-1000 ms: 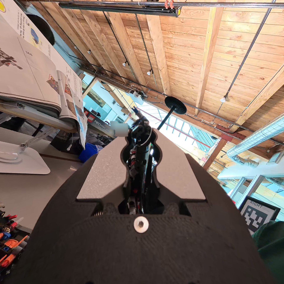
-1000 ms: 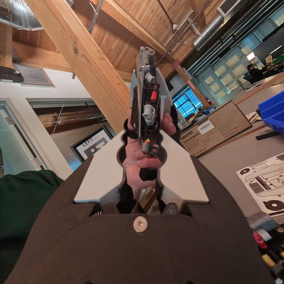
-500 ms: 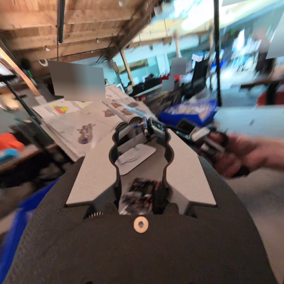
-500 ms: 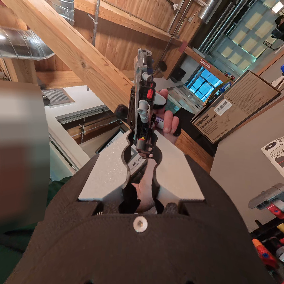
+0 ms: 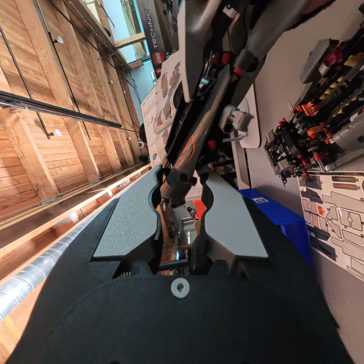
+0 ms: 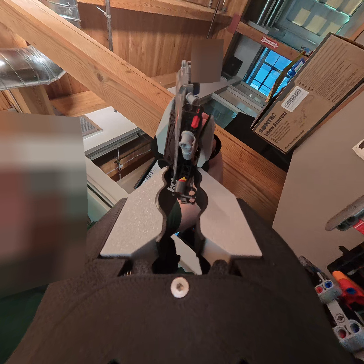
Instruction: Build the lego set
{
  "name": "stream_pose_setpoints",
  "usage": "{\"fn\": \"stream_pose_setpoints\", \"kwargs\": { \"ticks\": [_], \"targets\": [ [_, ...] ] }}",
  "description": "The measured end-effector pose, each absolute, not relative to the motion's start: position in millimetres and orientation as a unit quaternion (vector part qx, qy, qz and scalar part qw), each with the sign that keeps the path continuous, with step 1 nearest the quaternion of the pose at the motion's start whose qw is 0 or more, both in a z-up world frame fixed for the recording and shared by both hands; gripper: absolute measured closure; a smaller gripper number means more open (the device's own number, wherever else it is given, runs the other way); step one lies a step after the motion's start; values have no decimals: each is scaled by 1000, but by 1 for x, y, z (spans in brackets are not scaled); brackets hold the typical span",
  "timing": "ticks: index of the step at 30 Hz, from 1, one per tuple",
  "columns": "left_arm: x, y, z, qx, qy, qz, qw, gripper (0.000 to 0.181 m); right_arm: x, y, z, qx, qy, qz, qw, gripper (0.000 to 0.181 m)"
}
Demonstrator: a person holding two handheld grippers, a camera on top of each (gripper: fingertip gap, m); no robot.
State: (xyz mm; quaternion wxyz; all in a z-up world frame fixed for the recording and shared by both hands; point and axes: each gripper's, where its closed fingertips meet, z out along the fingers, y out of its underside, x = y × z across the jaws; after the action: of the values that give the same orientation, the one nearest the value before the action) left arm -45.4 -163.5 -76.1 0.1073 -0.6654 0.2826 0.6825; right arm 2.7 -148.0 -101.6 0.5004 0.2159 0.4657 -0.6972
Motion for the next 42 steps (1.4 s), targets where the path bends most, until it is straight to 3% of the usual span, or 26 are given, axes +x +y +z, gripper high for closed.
{"fn": "stream_pose_setpoints", "kwargs": {
  "ticks": [3, 4, 7, 12, 19, 23, 29, 31, 34, 38, 42],
  "targets": [
    [-50, -163, -78, -670, 283, 679, 104, 166, 1, -145, -98, 216, 459, -706, 494, 156],
    [-51, -162, -78, -673, 280, 676, 107, 165, 0, -145, -95, 215, 460, -711, 486, 146],
    [-54, -159, -70, -674, 264, 679, 119, 166, -7, -139, -80, 210, 455, -738, 451, 146],
    [-58, -161, -50, -670, 231, 690, 150, 166, -14, -122, -65, 198, 461, -775, 384, 121],
    [-27, -158, -18, -607, 256, 725, 199, 166, -3, -100, -46, 119, 579, -805, 35, 97],
    [-7, -153, 0, -589, 263, 730, 227, 166, 13, -97, -27, 60, 586, -806, -54, 107],
    [9, -146, 16, -598, 249, 700, 299, 166, 13, -77, -13, 46, 497, -863, 84, 130],
    [13, -141, 17, -605, 248, 689, 313, 166, 7, -78, -19, 52, 496, -862, 90, 134],
    [10, -134, 13, -625, 242, 671, 317, 166, 4, -90, -28, 45, 534, -844, 18, 140],
    [-6, -135, 6, -663, 213, 647, 312, 166, -11, -97, -38, 46, 603, -777, -177, 128],
    [-30, -138, -7, -709, 168, 617, 298, 166, -25, -82, -32, 75, 610, -732, -294, 111]
  ]
}}
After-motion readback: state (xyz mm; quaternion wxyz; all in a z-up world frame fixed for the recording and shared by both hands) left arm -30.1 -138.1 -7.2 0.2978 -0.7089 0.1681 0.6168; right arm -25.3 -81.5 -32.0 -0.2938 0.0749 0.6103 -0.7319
